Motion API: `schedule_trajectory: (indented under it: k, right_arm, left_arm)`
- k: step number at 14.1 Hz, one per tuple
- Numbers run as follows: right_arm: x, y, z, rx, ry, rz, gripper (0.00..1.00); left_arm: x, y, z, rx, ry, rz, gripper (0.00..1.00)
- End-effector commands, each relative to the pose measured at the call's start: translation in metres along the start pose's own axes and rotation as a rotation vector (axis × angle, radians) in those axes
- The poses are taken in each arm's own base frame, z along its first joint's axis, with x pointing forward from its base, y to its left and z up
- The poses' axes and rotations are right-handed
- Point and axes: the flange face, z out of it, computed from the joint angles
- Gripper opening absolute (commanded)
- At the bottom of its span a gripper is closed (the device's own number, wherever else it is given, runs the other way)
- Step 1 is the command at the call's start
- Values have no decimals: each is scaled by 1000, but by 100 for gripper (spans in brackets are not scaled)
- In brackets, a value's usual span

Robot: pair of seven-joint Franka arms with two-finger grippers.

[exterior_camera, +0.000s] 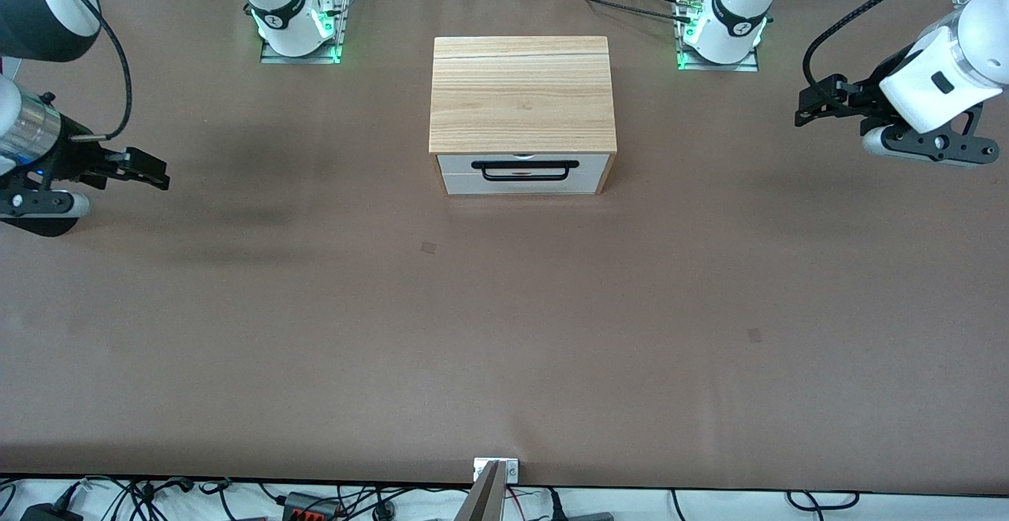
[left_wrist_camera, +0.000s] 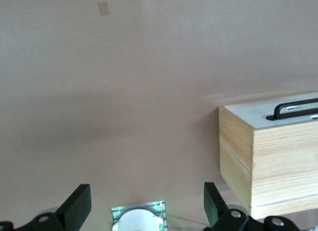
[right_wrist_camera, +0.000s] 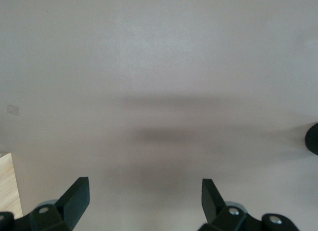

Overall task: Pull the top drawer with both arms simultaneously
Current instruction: 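Move the left gripper and the right gripper toward the drawer handle ends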

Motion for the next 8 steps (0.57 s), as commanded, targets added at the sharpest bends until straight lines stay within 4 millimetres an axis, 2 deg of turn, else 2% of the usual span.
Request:
schedule_trajectory:
  k: [1,4,6,7,8]
  right_arm:
    - [8,-3,12,16,-26,-14,100]
    - [11,-2,12,18,-18,-12,100]
    - [11,-14,11,51,-18,-20,100]
    - [15,-23,23,120,-43,-13,100]
    - [18,-27,32,163,-62,-9,100]
  left_arm:
    - [1,11,5,-41,-89,26,100]
    - [3,20,20,-147,-170,49,100]
    - [14,24,33,-182,-149,38,100]
    - [22,30,44,-188,-117,47,100]
    - [28,29,57,-203,-107,43,100]
